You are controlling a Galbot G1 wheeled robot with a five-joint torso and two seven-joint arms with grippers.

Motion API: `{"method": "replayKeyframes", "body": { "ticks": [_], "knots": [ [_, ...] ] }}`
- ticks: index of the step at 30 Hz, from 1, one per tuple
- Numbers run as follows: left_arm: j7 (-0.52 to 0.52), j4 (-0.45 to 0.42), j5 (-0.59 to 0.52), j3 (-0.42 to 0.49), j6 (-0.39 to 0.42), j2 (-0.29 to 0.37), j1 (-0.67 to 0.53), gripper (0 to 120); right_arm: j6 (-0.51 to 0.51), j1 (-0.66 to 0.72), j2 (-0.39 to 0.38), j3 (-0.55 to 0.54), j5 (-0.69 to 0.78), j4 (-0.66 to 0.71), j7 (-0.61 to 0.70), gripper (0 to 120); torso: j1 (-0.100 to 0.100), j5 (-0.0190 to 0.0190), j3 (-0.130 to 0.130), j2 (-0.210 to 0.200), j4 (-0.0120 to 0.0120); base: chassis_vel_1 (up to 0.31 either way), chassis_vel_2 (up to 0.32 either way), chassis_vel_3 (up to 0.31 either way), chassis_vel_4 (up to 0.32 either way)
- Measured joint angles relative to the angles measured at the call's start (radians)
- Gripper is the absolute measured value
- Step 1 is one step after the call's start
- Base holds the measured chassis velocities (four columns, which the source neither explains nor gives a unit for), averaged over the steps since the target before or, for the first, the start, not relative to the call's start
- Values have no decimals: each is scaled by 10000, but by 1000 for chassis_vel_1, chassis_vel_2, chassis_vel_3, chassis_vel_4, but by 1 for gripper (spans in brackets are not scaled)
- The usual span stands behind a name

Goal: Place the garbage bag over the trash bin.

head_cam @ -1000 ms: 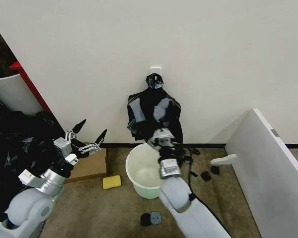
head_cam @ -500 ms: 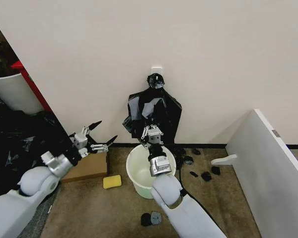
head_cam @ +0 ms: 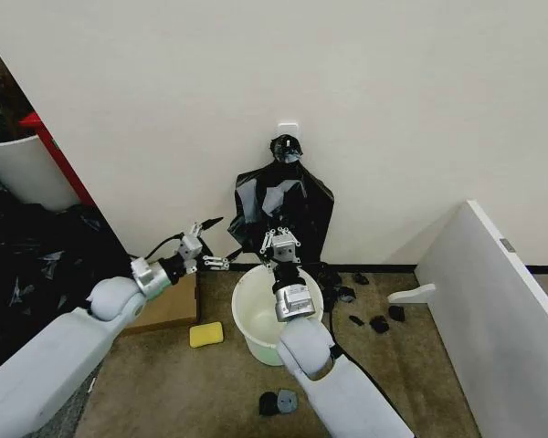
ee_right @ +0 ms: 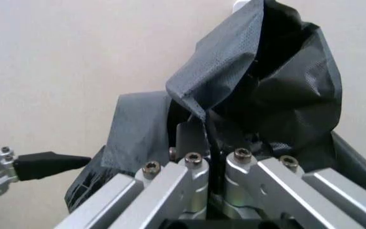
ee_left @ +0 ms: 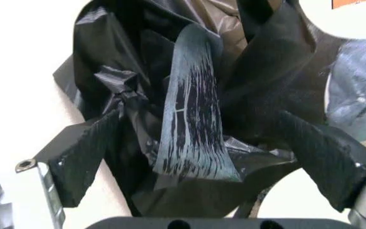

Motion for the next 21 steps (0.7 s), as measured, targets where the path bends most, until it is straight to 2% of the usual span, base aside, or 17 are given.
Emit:
{"method": "replayKeyframes", "body": {
  "ticks": [3, 10, 12, 17, 19, 21],
  "knots": [
    [-88, 33, 184, 54, -12, -54, -50, 89, -4, -35, 1, 31, -9, 72, -4, 0, 0, 0, -1, 0, 0, 0, 0, 0, 0],
    [-79, 139, 272, 47, 38, -49, -130, 59, -18, -132, -54, 65, 10, 401, -20, 0, -1, 0, -1, 0, 2, 0, 0, 0, 0],
    [-76, 150, 261, 38, 53, -49, -138, 56, -19, -150, -60, 61, 14, 439, -25, 0, -1, 0, -1, 0, 2, 0, 0, 0, 0],
    [-68, 188, 202, 14, 143, -47, -142, 34, -6, -249, -109, 63, 49, 633, -66, 0, -1, -1, -1, 0, 1, 0, 0, 0, 0],
    [-68, 192, 185, 13, 153, -47, -142, 32, 7, -264, -113, 66, 63, 664, -75, 0, -1, 0, -1, 0, 1, 0, 0, 0, 0],
    [-68, 192, 136, 13, 187, -43, -139, 22, 58, -293, -126, 76, 99, 742, -102, 0, -1, -1, -1, 0, 1, 0, 0, 0, 0]
  ]
}}
